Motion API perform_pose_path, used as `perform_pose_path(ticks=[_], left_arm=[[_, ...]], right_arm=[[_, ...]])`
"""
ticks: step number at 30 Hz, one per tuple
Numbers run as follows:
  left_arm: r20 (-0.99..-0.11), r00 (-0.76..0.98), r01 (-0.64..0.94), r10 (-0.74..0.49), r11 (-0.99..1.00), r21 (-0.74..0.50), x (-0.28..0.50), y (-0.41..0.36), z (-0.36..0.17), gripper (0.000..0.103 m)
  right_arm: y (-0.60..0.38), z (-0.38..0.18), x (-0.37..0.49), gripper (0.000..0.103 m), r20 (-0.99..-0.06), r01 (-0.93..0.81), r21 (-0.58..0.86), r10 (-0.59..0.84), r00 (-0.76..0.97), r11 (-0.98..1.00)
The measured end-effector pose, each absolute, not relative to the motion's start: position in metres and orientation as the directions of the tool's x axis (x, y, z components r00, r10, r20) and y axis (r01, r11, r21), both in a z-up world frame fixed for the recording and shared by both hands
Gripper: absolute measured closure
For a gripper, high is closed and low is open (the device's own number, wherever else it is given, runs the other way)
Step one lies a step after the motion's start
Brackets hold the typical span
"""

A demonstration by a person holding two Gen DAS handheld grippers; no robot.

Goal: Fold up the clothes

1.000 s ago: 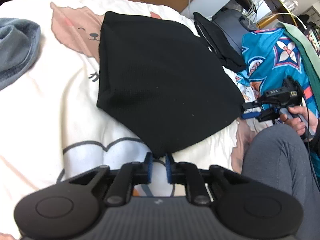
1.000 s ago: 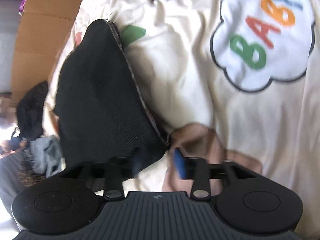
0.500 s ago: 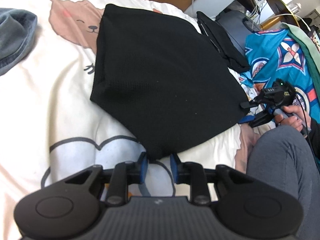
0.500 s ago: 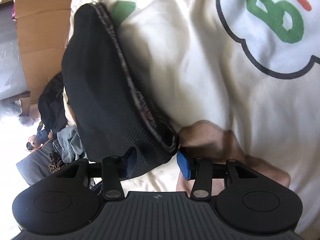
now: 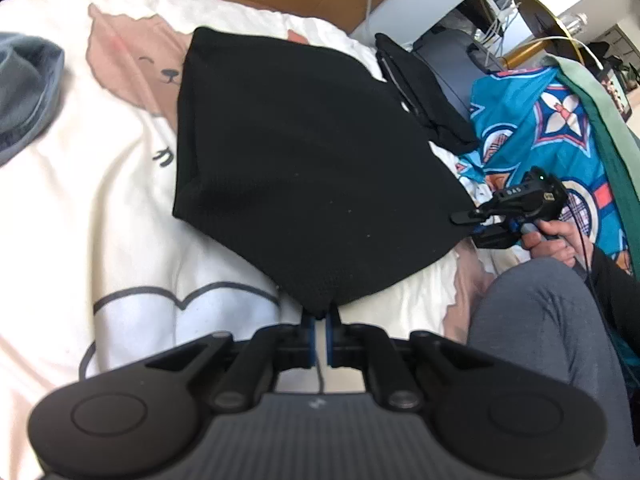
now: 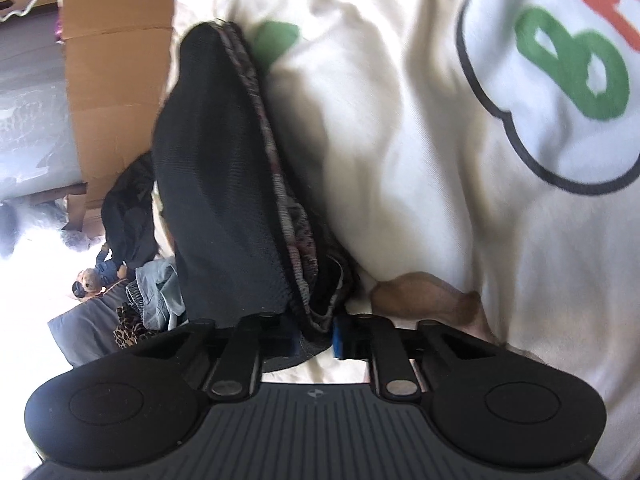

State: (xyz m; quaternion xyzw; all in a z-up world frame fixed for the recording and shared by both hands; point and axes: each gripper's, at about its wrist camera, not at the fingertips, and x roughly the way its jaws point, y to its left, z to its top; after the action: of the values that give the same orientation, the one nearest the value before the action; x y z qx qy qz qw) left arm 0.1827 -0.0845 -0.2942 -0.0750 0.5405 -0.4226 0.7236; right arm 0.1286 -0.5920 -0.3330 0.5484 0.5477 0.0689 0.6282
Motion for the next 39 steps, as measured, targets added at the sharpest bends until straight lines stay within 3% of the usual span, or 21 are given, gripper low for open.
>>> perform_pose_path(ticks=[21,29,39], left_arm=[[-0.705,0.038,0.528,-0.708,0.613,-0.587,0.127,-0.129,-0.293,0.100],[-0.714,-0.046,0.575,-0.699,0.566,-0.591,0.097,-0.165,-0.302,0.103],[-0.741,-0.044,0.588,-0.670,0.582,-0.561,0.108,-0.158,-0.291,0.103]], right_arm=[[-0.629,-0.297,0.156,0.095,-0.705,0.489,0.709,0.523,0.479,0.508],[-0.638,-0.284,0.186,0.095,-0.725,0.473,0.688,0.491,0.482,0.551],[-0.644,-0.280,0.204,0.092,-0.750,0.515,0.661,0.454,0.481,0.546]])
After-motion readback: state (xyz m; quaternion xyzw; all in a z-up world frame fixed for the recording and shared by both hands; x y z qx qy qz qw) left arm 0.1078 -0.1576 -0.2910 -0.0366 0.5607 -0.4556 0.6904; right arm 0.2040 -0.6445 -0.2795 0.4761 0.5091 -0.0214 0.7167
